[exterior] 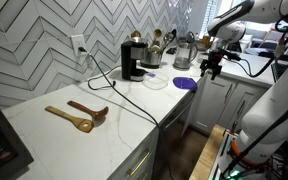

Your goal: Put the dark blue lid on top of the clear bowl on the right

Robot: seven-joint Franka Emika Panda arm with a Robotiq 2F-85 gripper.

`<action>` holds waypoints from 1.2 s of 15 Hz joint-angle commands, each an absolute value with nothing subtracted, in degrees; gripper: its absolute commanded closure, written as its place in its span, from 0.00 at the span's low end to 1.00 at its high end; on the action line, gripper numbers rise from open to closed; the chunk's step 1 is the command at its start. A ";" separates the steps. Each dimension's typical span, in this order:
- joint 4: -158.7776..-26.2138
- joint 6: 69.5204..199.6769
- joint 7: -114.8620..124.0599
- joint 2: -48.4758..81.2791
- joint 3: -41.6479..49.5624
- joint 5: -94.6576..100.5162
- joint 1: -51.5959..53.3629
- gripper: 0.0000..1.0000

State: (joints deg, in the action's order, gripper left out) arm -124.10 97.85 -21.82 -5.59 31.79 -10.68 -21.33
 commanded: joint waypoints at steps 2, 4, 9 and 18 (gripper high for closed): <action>-120.77 96.92 -27.35 1.52 33.12 -16.33 -25.32 0.00; -119.93 96.16 -29.48 4.04 33.41 -20.78 -27.03 0.00; -117.68 93.43 -34.04 9.55 32.36 -31.89 -31.24 0.00; -117.11 94.73 -35.63 13.10 31.33 -34.23 -33.36 0.00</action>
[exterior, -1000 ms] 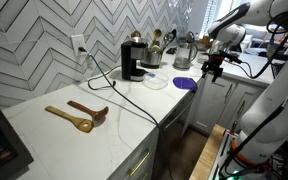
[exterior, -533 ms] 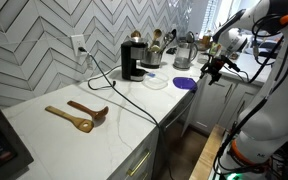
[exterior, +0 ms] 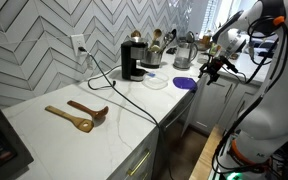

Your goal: Put the dark blue lid on top of the clear bowl on the right

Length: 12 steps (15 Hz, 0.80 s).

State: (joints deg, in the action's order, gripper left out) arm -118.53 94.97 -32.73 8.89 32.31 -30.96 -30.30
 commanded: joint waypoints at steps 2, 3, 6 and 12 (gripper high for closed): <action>-116.76 93.81 -37.53 15.57 30.68 -37.15 -35.14 0.00; -116.39 93.40 -38.96 16.89 30.12 -38.66 -36.23 0.00; -115.58 92.54 -43.17 19.64 27.66 -42.10 -39.29 0.00; -112.66 89.72 -47.83 23.89 23.23 -48.58 -43.42 0.00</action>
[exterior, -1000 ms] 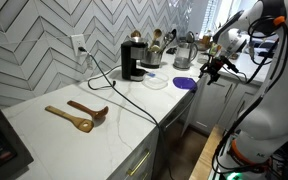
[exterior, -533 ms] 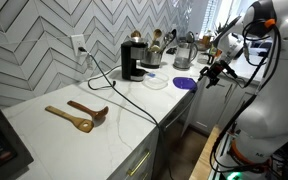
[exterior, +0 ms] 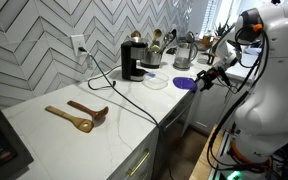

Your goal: Put the dark blue lid on top of the clear bowl on the right

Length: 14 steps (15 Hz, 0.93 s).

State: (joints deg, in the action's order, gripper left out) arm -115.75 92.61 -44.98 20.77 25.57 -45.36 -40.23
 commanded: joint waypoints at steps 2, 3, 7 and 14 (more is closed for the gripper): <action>-111.50 88.37 -48.58 25.14 22.21 -50.39 -44.46 0.15; -111.06 87.76 -48.46 25.66 21.88 -51.01 -44.86 0.29; -109.19 85.37 -47.77 27.53 20.92 -53.07 -46.55 0.54; -108.35 81.03 -46.62 27.24 20.35 -53.85 -48.51 1.00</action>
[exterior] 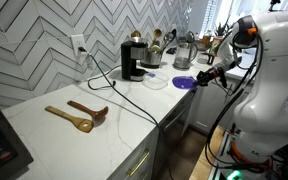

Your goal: Put the dark blue lid on top of the clear bowl on the right

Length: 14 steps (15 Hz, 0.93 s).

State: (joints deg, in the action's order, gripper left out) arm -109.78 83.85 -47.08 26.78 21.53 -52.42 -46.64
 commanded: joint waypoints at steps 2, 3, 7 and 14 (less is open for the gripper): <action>-107.85 79.80 -47.04 27.10 20.05 -54.51 -48.66 0.98; -107.57 79.23 -47.21 27.00 19.85 -54.68 -48.61 0.97; -106.79 77.43 -47.57 26.04 19.33 -55.11 -48.11 0.97; -106.12 75.32 -46.29 22.63 19.42 -52.93 -46.89 0.97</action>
